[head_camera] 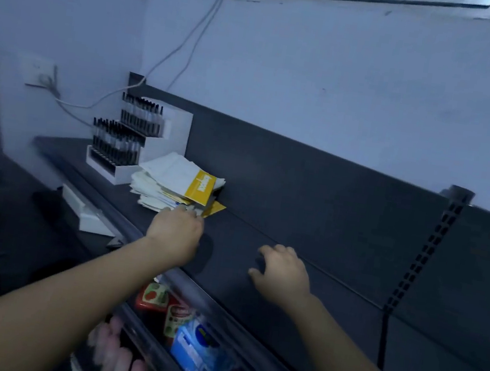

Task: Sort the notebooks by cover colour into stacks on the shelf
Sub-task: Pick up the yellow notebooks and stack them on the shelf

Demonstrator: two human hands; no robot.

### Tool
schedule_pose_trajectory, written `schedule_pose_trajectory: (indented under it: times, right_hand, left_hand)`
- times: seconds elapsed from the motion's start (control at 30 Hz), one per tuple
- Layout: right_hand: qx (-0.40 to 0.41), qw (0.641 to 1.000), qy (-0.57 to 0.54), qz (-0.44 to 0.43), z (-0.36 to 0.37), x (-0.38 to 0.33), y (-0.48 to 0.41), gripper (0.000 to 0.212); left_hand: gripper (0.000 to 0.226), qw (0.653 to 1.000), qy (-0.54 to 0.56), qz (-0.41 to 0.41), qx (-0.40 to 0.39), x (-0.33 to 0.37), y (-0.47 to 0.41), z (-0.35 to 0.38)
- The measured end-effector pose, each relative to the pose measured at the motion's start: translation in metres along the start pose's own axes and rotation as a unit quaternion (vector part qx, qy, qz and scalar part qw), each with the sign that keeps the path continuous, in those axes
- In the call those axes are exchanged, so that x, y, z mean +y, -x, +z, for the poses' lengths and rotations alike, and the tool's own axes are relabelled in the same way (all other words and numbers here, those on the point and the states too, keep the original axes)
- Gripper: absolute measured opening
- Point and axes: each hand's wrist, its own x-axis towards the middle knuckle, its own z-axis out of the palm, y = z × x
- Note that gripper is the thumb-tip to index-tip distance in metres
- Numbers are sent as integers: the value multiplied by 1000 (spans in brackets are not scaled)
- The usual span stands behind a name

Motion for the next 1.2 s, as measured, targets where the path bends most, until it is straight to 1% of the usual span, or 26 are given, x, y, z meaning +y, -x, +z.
schedule_pose_trajectory:
  times: [0.17, 0.33, 0.53, 0.6, 0.73, 0.77, 0.83, 0.97, 1.07, 1.13, 1.2]
  right_hand:
    - [-3, 1000, -9, -7, 9, -47, -45, 47]
    - [-11, 1000, -13, -15, 19, -80, -87, 47]
    - [-8, 998, -66, -16, 36, -101, -145, 35]
    - [-13, 996, -85, -15, 42, -105, -167, 34]
    - [-30, 993, -114, -28, 49, -109, -208, 49]
    - [-24, 992, -120, -37, 50, -109, -217, 50]
    - [-8, 990, -124, -62, 50, -109, -232, 44]
    - [2, 986, -131, -103, 53, -113, -256, 37]
    - [-24, 985, -146, -94, 54, -118, -271, 39]
    - [-41, 982, -164, -81, 53, -120, -279, 42]
    - [-48, 979, -181, -76, 51, -122, -285, 44]
  left_hand:
    - [37, 1000, -6, -17, -3, -55, -18, 18]
    - [35, 1000, -3, -29, -11, -91, -38, 34]
    - [32, 999, -3, -44, -4, -125, -74, 53]
    - [32, 999, -3, -45, -2, -135, -91, 59]
    - [31, 999, -1, -46, 5, -151, -130, 68]
    - [32, 999, 5, -52, 7, -154, -139, 71]
    - [37, 997, 21, -69, 3, -159, -157, 77]
    - [53, 991, 76, -102, -37, -166, -185, 92]
    - [56, 986, 110, -116, -52, -171, -201, 97]
    - [55, 983, 129, -127, -42, -174, -209, 99]
    - [52, 974, 171, -143, -33, -177, -218, 100]
